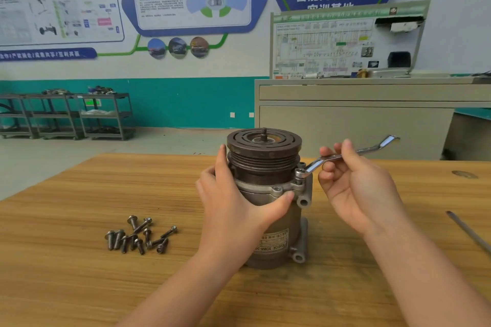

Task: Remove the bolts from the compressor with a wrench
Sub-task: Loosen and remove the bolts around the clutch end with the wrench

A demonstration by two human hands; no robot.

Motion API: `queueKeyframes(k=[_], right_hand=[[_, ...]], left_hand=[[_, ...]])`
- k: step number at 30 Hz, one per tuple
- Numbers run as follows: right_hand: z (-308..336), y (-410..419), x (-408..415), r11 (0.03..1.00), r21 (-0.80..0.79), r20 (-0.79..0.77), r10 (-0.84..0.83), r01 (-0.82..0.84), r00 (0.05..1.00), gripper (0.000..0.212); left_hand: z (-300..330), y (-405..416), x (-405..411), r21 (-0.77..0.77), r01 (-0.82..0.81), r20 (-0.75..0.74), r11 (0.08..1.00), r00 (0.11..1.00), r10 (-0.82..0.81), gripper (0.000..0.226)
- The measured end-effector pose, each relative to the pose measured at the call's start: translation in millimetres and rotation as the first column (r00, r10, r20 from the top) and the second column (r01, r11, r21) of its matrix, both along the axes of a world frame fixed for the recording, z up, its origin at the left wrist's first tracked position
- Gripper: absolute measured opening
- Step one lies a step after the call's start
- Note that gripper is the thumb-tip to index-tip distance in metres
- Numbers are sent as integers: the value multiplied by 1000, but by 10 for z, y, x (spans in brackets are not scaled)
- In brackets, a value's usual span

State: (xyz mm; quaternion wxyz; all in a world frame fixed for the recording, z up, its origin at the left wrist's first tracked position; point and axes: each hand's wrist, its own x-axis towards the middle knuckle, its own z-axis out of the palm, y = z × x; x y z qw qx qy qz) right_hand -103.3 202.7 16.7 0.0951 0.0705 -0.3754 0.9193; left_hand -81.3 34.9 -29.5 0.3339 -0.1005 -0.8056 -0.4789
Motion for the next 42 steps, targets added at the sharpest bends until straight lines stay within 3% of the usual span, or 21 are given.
queueKeyframes(k=[7, 15, 17, 20, 22, 24, 26, 31, 35, 39, 42], right_hand=[[-48, 48, -92, 994, -56, 5, 94, -93, 996, 20], [-14, 42, -222, 984, 6, 35, 176, -176, 984, 26], [-18, -17, -209, 995, 24, 44, 99, -100, 994, 26], [3, -87, -113, 985, 6, -62, -173, 174, 983, 22], [39, -85, 5, 928, -9, -188, -368, 373, 911, 20], [59, -32, 120, 790, 46, -324, -567, 612, 757, 18], [60, -22, 212, 653, 68, -463, -649, 754, 604, 16], [-9, -156, 296, 520, 133, -718, -537, 844, 444, 12], [-57, -164, 283, 454, 148, -819, -442, 878, 367, 2], [-93, -178, 269, 385, 127, -871, -397, 914, 288, 5], [-147, -189, 269, 284, 116, -930, -305, 952, 204, 19]], left_hand=[[-16, 25, 31, -1, -52, 2, 999, 999, 52, 123], [-21, 169, 114, -43, -191, -6, 981, 982, 191, 123], [-33, 158, 114, -48, -195, -3, 980, 981, 195, 123], [-38, 141, 108, -28, -188, 1, 982, 982, 188, 123], [-39, 135, 97, -19, -173, 5, 985, 985, 173, 123], [-39, 142, 99, -15, -155, 9, 988, 988, 156, 124], [-36, 140, 103, -15, -139, 7, 990, 990, 139, 123], [-30, 146, 103, -26, -149, -3, 988, 989, 149, 124], [-35, 145, 105, -21, -150, -1, 988, 989, 150, 124], [-33, 143, 100, -13, -154, -22, 988, 988, 153, 122], [-36, 155, 117, -7, -155, -8, 988, 988, 155, 123]])
